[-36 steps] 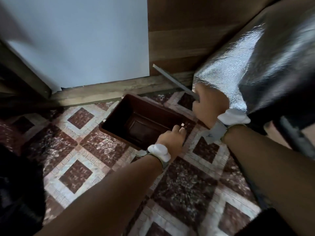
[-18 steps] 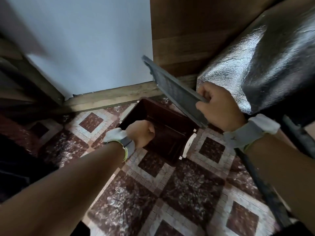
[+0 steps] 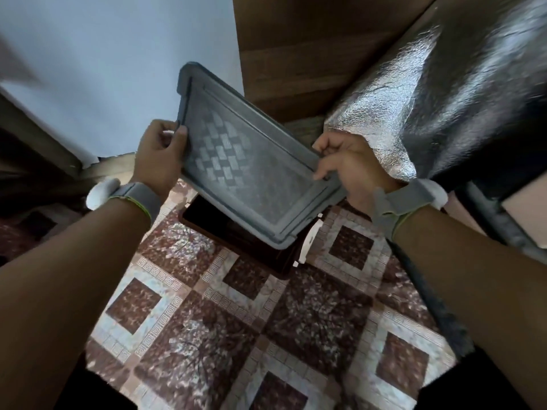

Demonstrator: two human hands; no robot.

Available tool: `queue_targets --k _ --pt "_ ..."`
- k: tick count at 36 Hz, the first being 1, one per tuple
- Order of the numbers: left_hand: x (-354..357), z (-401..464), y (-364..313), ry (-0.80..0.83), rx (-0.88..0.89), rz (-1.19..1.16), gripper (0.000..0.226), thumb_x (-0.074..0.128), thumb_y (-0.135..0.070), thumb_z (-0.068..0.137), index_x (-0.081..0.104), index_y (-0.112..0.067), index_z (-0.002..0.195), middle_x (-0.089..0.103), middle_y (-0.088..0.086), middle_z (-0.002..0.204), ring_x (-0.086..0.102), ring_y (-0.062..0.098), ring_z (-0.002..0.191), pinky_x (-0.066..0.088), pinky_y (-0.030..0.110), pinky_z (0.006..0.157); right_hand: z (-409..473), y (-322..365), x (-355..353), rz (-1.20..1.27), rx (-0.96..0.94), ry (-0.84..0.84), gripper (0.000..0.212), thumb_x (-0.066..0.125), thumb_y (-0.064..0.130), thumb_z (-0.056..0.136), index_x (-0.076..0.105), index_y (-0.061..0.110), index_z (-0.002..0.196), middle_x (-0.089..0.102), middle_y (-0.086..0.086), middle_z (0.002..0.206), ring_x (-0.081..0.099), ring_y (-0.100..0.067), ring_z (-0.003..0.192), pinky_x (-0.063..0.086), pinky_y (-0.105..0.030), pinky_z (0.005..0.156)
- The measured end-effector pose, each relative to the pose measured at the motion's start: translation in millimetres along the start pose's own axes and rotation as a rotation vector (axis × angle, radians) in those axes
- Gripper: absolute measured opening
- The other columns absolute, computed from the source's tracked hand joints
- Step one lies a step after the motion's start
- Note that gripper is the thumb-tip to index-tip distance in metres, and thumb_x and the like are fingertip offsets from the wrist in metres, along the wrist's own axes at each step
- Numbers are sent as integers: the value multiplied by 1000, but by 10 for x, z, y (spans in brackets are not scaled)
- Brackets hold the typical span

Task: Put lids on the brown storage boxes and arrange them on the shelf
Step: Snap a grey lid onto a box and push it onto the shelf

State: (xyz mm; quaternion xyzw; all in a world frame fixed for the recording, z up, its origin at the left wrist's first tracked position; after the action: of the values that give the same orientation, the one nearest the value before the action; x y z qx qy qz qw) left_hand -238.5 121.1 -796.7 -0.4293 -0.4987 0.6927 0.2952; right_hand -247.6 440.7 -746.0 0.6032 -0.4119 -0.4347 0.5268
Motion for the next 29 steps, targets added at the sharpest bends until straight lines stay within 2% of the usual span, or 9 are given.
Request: queue_targets --k 6,10,12,14,16,20,23,25,29 --pt "-61 6 326 -36 -77 228 26 50 -51 94 53 -25 89 58 2 80 50 18 70 39 32 64 36 -421 -134 157 182 -150 16 80 29 69 73 26 83 69 4 78 67 -17 75 52 -36 75" --pt "-174 -3 538 -84 -126 344 24 48 -48 96 52 -25 91 59 1 80 53 22 78 38 32 70 -89 -930 -241 -163 407 -198 27 68 41 88 56 17 83 55 -7 79 50 -16 63 39 -27 61" --pt "-272 -22 677 -114 -186 381 27 47 -47 98 55 -21 98 63 7 93 56 25 87 41 34 78 -204 -1212 -228 -316 547 -165 28 71 36 88 52 17 94 53 -9 92 53 -19 76 41 -26 59" --pt "-353 -56 789 -138 -251 405 35 47 -46 98 58 -13 104 64 15 104 59 31 98 43 38 85 -327 -1440 -166 -369 675 -71 64 77 36 83 45 13 133 52 -8 121 57 -27 110 53 -35 81" --pt "-374 -85 864 -150 -294 418 39 46 -45 99 59 -9 108 64 20 112 60 35 105 44 39 89 -388 -1599 -44 -324 718 -5 90 81 33 80 31 3 149 51 -10 130 54 -30 120 49 -39 99" --pt "-365 -119 892 -126 -346 417 40 47 -49 97 59 -13 110 65 20 115 60 36 108 46 43 95 -284 -1619 121 -525 681 55 41 75 20 83 53 3 114 60 -17 102 64 -32 98 51 -36 76" --pt "-337 -131 866 -76 -347 433 34 47 -51 95 57 -19 102 66 19 112 60 35 103 47 43 91 -216 -1656 132 -427 782 145 25 65 7 89 54 1 110 64 -30 115 67 -37 100 56 -50 92" --pt "-329 -155 875 -38 -363 450 33 48 -53 94 56 -22 97 67 17 108 61 33 99 49 43 91 -184 -1684 47 -264 856 115 11 53 3 96 51 2 107 65 -24 102 66 -33 88 55 -51 93" --pt "-281 -240 963 45 -419 509 28 50 -50 95 57 -23 98 66 17 109 61 35 105 48 44 97 -87 -1697 -146 -268 735 71 27 47 -5 96 47 11 118 53 -14 104 57 -34 93 48 -46 96"
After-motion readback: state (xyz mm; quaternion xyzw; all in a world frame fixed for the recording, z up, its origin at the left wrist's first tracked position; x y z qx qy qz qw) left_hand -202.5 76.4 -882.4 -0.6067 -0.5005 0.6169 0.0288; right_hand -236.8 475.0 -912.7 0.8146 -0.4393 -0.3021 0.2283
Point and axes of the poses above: each hand's wrist, its own z-axis towards the middle knuckle, its own x-axis out of the palm, y = z × x, the point moved 4 cm from there along z, towards the middle knuckle
